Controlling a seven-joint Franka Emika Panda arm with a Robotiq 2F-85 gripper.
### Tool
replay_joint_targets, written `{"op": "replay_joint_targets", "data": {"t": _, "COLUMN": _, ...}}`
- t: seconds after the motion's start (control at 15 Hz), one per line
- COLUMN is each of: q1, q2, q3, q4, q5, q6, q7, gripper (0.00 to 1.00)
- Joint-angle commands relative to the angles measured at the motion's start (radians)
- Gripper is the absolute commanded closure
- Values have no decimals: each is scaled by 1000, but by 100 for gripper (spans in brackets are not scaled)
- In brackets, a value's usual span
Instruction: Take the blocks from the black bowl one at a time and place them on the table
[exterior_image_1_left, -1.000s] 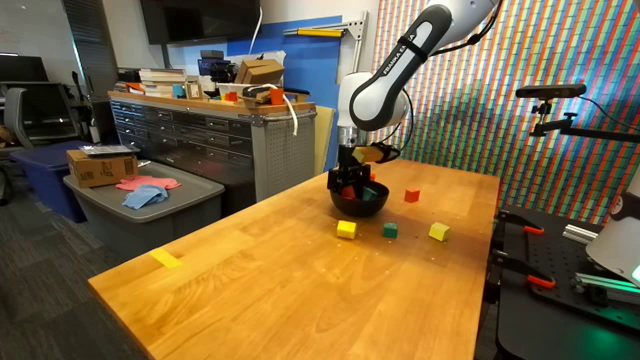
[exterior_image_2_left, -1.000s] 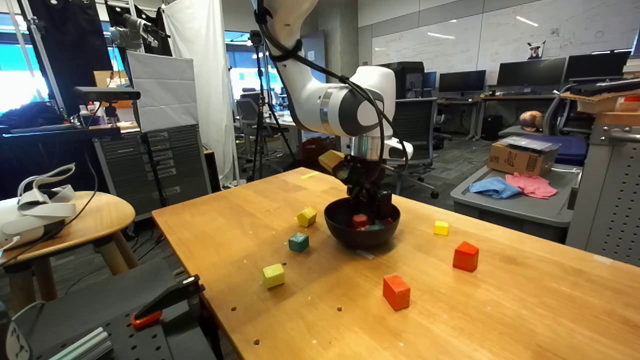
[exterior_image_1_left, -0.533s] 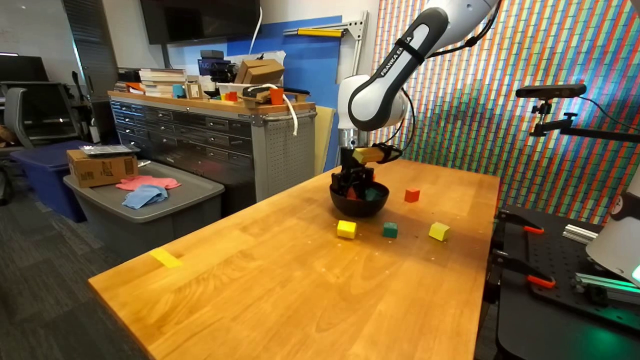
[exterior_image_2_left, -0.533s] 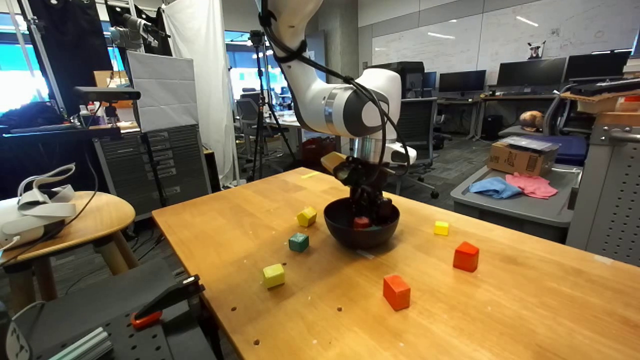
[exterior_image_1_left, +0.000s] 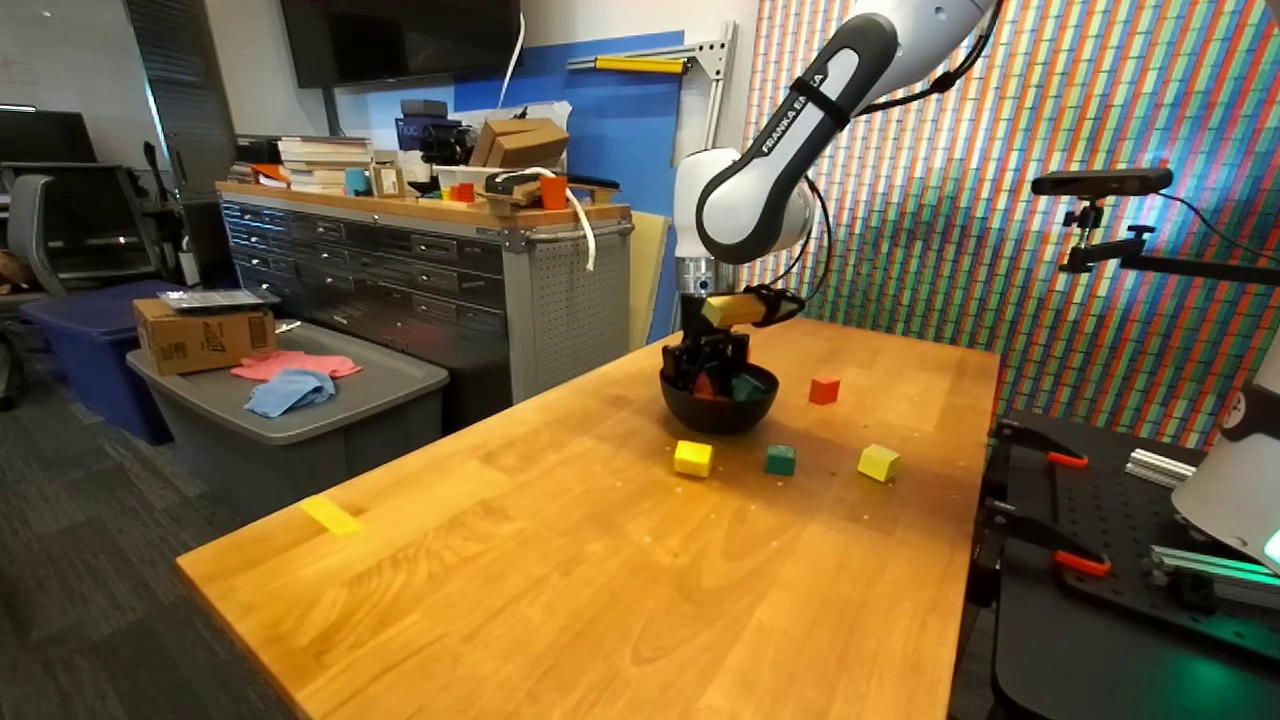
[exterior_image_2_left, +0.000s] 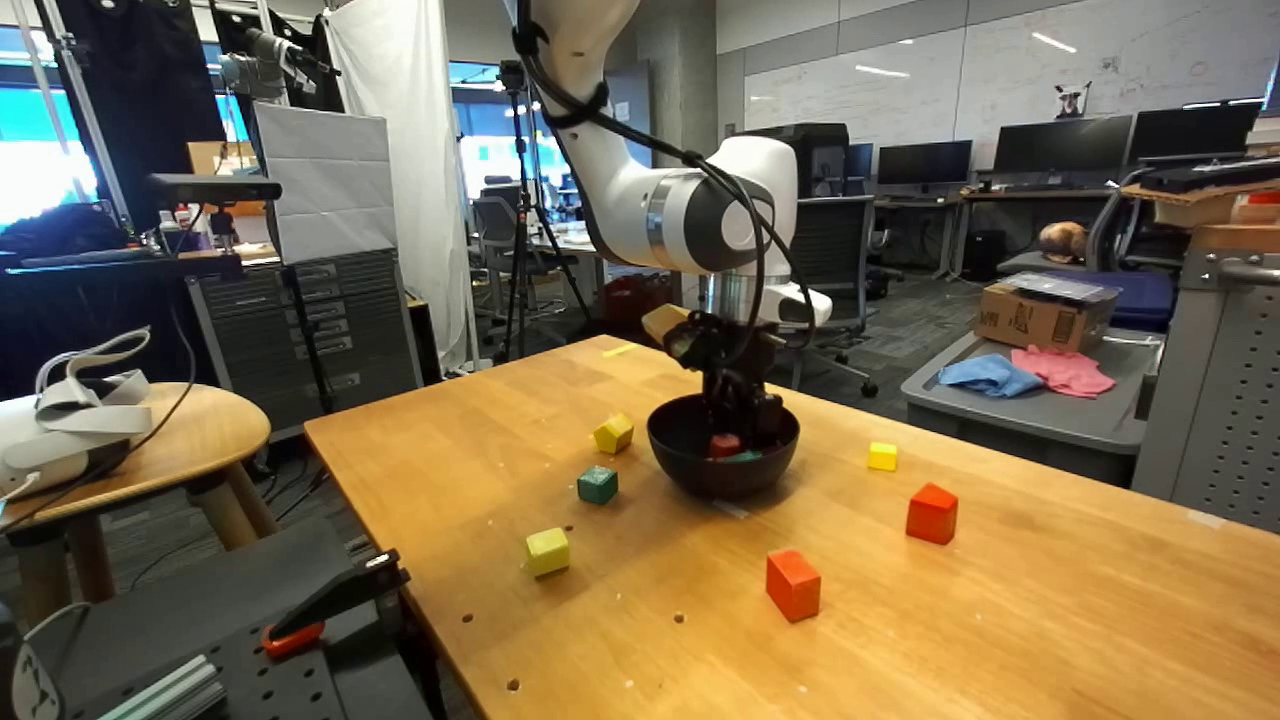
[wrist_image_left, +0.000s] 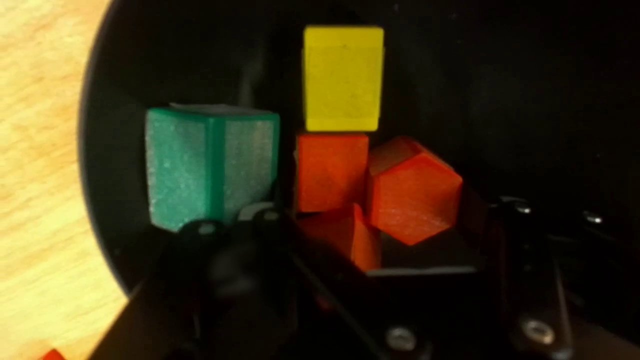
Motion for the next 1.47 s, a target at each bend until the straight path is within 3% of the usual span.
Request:
{"op": "replay_joint_targets", "data": {"t": 0.0, "q1": 27, "q2": -107, "q3": -29, "q4": -79, "q5": -37, "q6": 13, "q7": 6, "gripper": 53}}
{"op": "replay_joint_targets", "data": {"t": 0.27, "q1": 45, "q2": -277, "q3": -39, "q4": -199, "q5": -105, "q6": 39, "q7": -1, "gripper": 53}}
{"op": "replay_joint_targets", "data": {"t": 0.47, "q1": 35, "q2": -383, "q3": -5, "q4": -255, "q5": -127, "q6": 73, "q7": -26, "gripper": 53}}
{"op": "replay_joint_targets", "data": {"t": 0.67, "q1": 32, "q2": -406, "q3": 54, "q4": -247, "q5": -104, "q6": 126, "q7": -72, "gripper": 53}}
{"op": "replay_joint_targets", "data": {"t": 1.07, "q1": 68, "q2": -189, "q3": 163, "q4": -60, "q5": -116, "q6": 108, "q7": -217, "gripper": 53}}
{"op": "replay_joint_targets", "data": {"t": 1.4, "q1": 111, "q2": 65, "q3": 145, "q4": 156, "q5": -137, "q6": 89, "q7": -255, "gripper": 53}}
